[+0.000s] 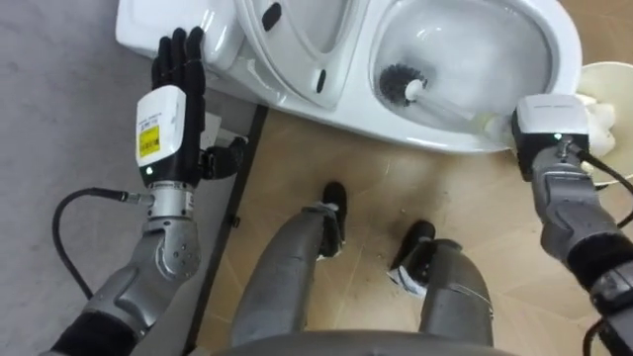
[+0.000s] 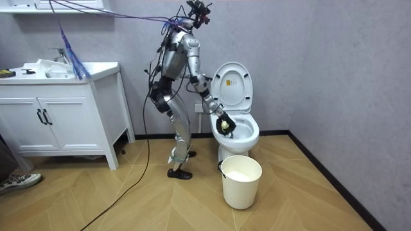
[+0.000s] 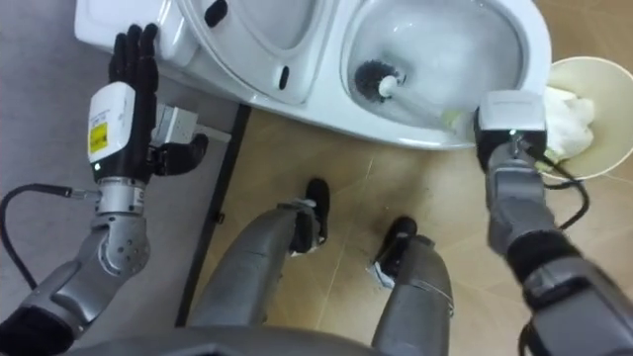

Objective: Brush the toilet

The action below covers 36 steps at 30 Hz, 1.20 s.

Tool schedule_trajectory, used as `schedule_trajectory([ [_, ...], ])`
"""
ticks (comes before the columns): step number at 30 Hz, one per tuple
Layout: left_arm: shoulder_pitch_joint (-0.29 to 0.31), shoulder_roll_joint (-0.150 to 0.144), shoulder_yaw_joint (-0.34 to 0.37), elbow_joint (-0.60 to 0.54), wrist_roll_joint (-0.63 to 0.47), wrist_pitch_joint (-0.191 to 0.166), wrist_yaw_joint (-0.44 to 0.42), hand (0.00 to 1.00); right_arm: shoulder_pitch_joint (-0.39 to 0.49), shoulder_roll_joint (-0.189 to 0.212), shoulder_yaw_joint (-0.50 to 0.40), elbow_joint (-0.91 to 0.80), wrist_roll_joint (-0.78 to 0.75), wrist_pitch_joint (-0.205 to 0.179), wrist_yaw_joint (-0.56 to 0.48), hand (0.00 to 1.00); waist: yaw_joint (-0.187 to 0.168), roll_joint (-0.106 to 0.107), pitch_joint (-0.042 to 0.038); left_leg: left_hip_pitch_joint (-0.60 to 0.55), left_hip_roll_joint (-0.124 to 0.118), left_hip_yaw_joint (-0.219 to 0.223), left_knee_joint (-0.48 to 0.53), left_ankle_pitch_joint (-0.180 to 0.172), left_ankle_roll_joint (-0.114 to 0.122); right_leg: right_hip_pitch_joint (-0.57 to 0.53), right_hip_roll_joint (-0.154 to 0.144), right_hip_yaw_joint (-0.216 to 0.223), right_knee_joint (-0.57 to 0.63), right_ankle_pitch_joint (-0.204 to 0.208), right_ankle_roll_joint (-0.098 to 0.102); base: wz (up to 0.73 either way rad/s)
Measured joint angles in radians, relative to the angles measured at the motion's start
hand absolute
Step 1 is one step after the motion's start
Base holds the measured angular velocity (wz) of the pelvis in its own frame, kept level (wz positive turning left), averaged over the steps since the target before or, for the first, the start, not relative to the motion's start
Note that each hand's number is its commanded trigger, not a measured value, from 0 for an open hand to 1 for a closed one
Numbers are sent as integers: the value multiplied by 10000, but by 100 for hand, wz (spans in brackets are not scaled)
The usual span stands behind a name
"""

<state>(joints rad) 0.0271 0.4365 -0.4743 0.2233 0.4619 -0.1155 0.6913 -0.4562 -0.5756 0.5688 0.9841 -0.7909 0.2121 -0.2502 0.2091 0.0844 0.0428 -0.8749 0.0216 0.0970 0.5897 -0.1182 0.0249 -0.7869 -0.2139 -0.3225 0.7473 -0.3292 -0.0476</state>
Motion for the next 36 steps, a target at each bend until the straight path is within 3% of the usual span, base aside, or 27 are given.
schedule_trajectory([
  [1,-20,102,5,-238,6,-1,-54,0,-410,-148,-24,617,368,-260,-98,100,3,-111,66,-149,-45,32,11,41,36,-215,-163,5,216,-81,2,33],
  [4,15,153,11,-775,122,13,-146,0,-863,-729,-130,1576,464,-575,-535,100,115,-280,150,-544,-288,110,278,56,87,-759,-501,215,804,-287,90,20],
  [7,81,147,51,-1076,122,54,-199,0,-938,-1133,-473,2125,455,-856,-789,100,84,-387,165,-733,-382,110,418,56,89,-925,-649,213,973,-363,130,8],
  [12,34,106,216,-1037,87,55,-685,0,-487,-1132,-491,2258,511,-891,-1062,100,58,-544,148,-463,-333,101,432,56,90,-534,-591,82,820,-355,131,0],
  [14,33,69,235,-911,85,63,-923,0,-186,-1041,-482,2284,528,-852,-1073,100,138,-522,135,-193,-282,94,309,55,92,-216,-435,67,553,-302,182,-6],
  [15,56,50,239,-841,34,95,-1052,0,159,-869,-479,2296,543,-750,-1086,100,160,-437,82,20,-184,105,172,48,101,70,-362,-74,312,-228,159,-7],
  [18,276,-17,221,-429,-345,226,-1370,0,1071,-505,-463,2011,653,-680,-1085,100,200,-439,69,666,-167,88,-261,44,146,731,-96,-94,-170,-144,238,0],
  [22,537,-491,517,712,-646,158,-1684,0,2089,-46,-753,1836,871,-688,-1172,100,212,-221,-65,1437,-125,99,-738,54,117,1582,92,-254,-844,42,247,-5],
  [24,570,-529,741,1331,-1024,299,-2169,0,2399,33,-814,1774,883,-709,-1183,100,172,-151,-113,1798,-150,99,-945,60,104,1941,66,-359,-1037,49,250,3],
  [26,678,-531,807,2113,-1486,684,-2563,0,2605,109,-875,1772,877,-731,-1190,100,94,-125,-137,2114,-178,73,-1131,57,87,2279,53,-423,-1251,38,273,7],
  [27,816,-534,1053,2309,-1666,880,-2777,0,2817,191,-1058,1773,875,-783,-1220,100,14,-135,-139,2237,-182,46,-1164,47,71,2497,69,-498,-1381,20,304,19],
  [33,1716,-563,2748,2884,-1866,938,-3331,0,3993,719,-2244,1798,860,-873,-1089,100,-145,-445,-154,3250,-228,67,-1394,42,71,3766,145,-619,-2098,-40,474,14],
  [36,2185,-603,3171,2881,-1844,932,-3485,0,4679,1061,-2814,1728,818,-902,-902,100,-248,-646,-272,3989,-245,78,-1584,26,57,4685,216,-654,-2643,20,584,0],
])
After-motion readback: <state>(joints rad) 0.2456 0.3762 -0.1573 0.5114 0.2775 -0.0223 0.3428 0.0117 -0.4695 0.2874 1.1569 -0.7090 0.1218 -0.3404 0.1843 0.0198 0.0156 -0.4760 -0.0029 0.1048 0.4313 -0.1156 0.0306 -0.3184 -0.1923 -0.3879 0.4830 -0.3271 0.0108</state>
